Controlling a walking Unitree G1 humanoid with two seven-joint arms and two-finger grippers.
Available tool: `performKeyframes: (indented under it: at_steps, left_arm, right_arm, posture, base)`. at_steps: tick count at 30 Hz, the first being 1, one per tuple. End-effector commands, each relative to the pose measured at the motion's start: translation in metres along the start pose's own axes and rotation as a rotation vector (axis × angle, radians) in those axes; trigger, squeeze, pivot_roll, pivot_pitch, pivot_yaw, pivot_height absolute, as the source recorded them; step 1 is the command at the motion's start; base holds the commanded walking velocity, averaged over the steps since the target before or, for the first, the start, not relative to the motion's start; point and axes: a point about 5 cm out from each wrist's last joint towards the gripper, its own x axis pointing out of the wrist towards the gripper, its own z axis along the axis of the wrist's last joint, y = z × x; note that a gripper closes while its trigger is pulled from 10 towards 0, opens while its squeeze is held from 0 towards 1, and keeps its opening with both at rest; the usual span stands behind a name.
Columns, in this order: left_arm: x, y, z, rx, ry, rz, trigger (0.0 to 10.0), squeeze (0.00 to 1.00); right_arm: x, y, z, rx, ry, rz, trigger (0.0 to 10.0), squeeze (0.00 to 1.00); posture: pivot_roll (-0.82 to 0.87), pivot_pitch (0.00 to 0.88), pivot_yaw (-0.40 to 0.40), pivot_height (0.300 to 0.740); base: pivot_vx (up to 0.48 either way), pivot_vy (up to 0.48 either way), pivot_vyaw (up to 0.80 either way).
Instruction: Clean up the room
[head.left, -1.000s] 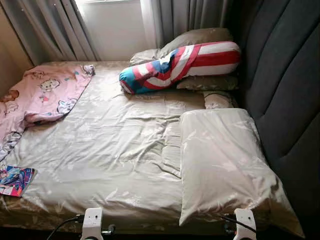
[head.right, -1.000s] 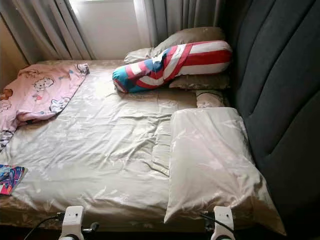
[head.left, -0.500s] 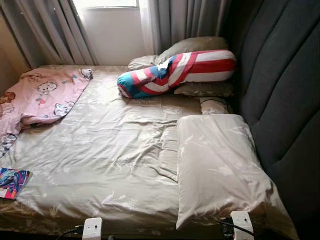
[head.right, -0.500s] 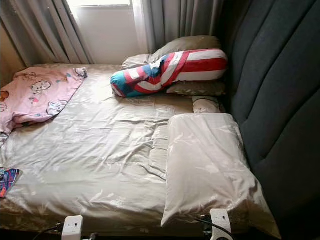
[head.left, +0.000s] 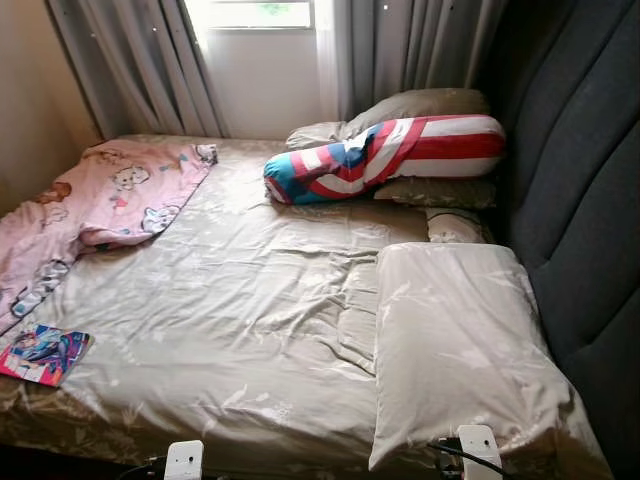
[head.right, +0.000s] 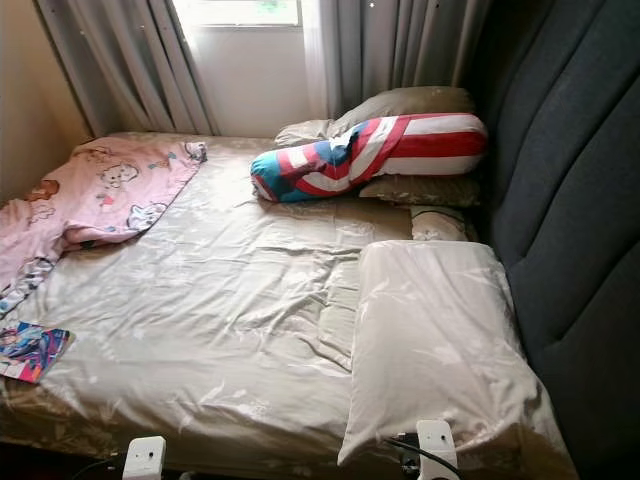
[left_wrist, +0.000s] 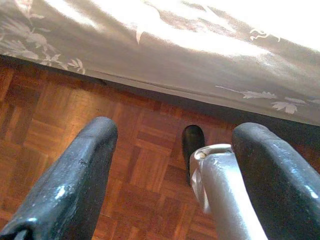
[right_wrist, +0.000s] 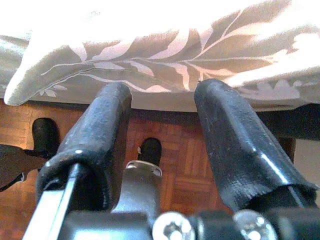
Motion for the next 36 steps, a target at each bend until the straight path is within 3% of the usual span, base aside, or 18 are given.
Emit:
performKeyframes:
  at_steps: [1,17,25,28,36]
  left_arm:
    - [0.000,0.003,-0.002,0.008,0.017,0.005,10.0,0.00]
    - [-0.002,0.015,-0.005,0.002,0.036,0.028,10.0,0.00]
    - [-0.001,0.015,-0.003,0.005,0.031,0.028,10.0,0.00]
    - [0.000,0.015,-0.001,0.005,0.025,0.029,10.0,0.00]
    - [0.001,0.012,0.004,0.008,0.013,0.027,10.0,0.00]
  right_arm:
    - [-0.001,0.000,-0.006,0.018,0.024,-0.002,10.0,0.00]
    - [0.000,0.005,-0.003,0.030,0.018,0.012,10.0,0.00]
    - [0.002,0.008,0.002,0.008,0.006,0.015,10.0,0.00]
    - [0.003,0.010,0.005,-0.001,0.000,0.017,10.0,0.00]
    - [0.003,0.012,0.006,0.041,-0.009,0.014,10.0,0.00]
  posture:
    - [-0.12,0.000,0.046,0.740]
    - [-0.10,0.000,0.043,0.740]
    - [-0.09,0.000,0.042,0.740]
    - [-0.09,0.000,0.044,0.740]
    - [-0.09,0.015,0.047,0.740]
  base:
    - [0.000,0.000,0.00]
    - [0.000,0.041,0.00]
    - [0.000,0.480,0.00]
    - [0.000,0.480,0.80]
    - [0.000,0.480,0.20]
